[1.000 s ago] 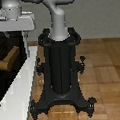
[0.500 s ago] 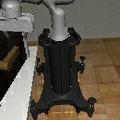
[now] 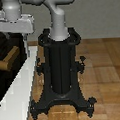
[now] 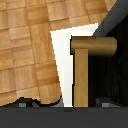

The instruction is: Open the door by pressing down and pulling on the handle.

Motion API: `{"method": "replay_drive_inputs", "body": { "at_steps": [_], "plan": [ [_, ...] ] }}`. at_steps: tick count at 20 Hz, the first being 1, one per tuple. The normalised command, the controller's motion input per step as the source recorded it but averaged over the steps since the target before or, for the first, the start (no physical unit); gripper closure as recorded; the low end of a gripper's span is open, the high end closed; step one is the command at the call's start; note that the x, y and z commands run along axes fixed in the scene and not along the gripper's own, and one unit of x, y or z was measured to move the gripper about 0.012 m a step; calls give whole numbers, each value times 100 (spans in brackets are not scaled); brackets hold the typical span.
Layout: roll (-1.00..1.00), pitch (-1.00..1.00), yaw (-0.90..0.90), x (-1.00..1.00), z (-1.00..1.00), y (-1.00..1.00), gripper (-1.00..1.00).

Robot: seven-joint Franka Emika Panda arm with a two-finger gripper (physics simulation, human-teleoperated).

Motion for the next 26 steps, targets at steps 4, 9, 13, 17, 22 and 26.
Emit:
{"method": "replay_drive_inputs", "body": {
  "at_steps": [4, 9, 13, 17, 22, 26],
  "plan": [
    [0, 0, 0, 0, -75, -75, -100],
    [0, 0, 0, 0, -60, -40, -100],
    [0, 0, 0, 0, -75, -75, -100],
    [0, 0, 0, 0, 0, 0, -100],
    [0, 0, 0, 0, 0, 0, -100],
    [0, 0, 0, 0, 0, 0, 100]
  ]
}}
